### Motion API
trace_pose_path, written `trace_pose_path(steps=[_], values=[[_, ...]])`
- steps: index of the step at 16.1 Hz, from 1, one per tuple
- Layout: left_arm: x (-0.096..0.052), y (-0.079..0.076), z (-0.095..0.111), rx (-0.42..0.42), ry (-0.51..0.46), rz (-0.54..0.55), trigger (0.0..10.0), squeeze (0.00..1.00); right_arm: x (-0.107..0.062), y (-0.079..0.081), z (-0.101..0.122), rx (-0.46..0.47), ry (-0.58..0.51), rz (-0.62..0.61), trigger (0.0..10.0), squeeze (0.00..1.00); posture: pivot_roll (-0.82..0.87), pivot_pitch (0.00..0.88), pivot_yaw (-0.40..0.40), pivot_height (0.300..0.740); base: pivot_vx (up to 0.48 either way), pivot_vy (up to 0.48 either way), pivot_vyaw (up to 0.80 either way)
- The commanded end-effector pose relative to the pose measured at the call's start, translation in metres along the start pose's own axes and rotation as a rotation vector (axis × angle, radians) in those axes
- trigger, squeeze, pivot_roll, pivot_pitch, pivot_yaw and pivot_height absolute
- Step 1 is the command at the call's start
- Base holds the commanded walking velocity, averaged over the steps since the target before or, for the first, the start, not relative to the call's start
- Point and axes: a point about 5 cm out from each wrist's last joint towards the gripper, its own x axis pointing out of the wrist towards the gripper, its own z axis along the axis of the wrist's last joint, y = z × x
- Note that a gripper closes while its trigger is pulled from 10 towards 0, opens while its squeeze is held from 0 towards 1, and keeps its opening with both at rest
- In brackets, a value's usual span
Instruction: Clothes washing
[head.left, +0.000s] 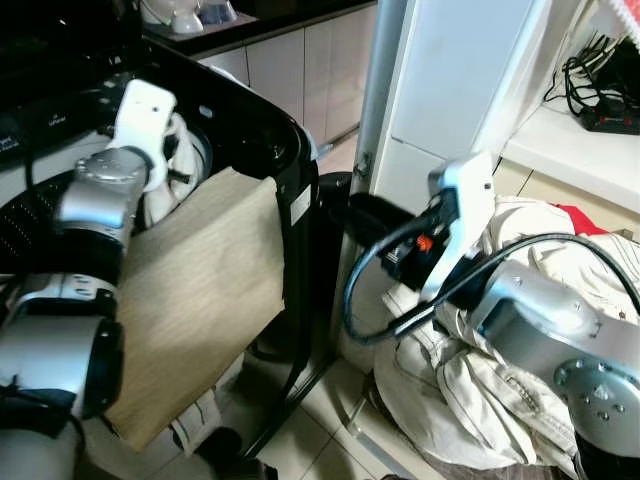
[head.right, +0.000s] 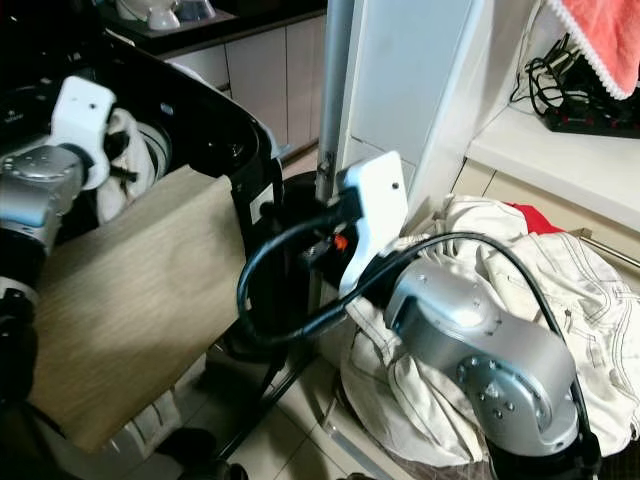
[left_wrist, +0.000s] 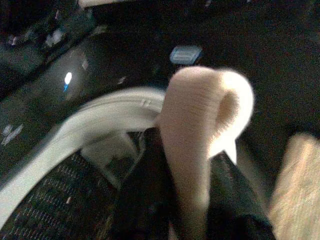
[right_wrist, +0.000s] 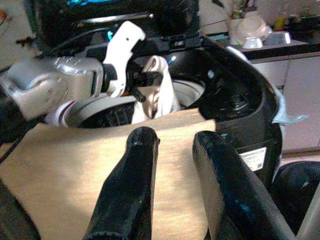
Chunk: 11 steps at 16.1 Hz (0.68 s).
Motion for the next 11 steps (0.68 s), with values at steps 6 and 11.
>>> trace_pose_path(steps=[6, 11], values=[[-0.006, 0.019, 0.007, 0.001, 0.05, -0.004, 10.0, 1.0, -0.002, -0.002, -0.003, -0.033, 0.027, -0.005, 10.0, 0.0, -0.1, 0.0, 0.014, 0.74, 0.0, 0.0, 0.0], [-0.014, 0.004, 0.051, 0.007, -0.325, -0.06, 10.0, 0.06, -0.009, -0.061, -0.004, -0.024, -0.004, -0.548, 10.0, 0.0, -0.11, 0.0, 0.015, 0.74, 0.0, 0.0, 0.0]])
